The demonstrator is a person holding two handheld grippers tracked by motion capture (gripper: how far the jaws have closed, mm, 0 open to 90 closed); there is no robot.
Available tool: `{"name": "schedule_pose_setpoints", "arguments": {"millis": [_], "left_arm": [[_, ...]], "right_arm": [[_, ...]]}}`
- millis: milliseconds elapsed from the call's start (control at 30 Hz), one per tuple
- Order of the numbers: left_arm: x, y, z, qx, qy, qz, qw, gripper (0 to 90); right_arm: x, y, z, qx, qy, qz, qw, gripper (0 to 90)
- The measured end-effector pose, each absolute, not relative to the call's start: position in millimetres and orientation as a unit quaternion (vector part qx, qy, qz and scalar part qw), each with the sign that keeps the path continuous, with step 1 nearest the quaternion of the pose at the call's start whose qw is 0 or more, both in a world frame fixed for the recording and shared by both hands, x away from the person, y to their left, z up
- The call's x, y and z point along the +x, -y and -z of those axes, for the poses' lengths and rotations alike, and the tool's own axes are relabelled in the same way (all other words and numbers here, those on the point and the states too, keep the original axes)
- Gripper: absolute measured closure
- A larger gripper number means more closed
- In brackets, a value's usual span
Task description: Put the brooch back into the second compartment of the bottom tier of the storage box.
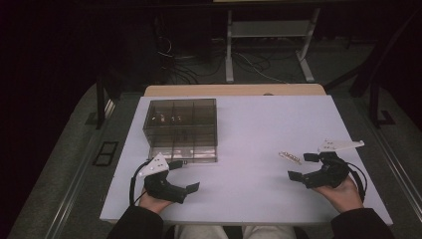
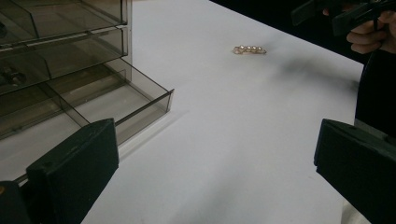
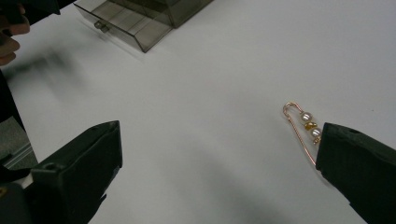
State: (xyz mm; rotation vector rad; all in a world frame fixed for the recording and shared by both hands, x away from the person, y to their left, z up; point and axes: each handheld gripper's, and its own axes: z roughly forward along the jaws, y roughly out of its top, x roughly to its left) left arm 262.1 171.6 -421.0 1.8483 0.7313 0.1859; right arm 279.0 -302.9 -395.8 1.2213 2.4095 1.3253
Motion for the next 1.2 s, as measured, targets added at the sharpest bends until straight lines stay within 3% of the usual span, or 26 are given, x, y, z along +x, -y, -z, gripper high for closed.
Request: {"name": "schedule_pose_setpoints", "arguments": {"millis": [1200], "left_arm": [[262, -172, 421, 0.779, -0.306, -0.078, 0.541, 0.0]], "right_arm": [[324, 306, 383, 0.393, -0.836, -0.38, 0.045, 0.2]]}}
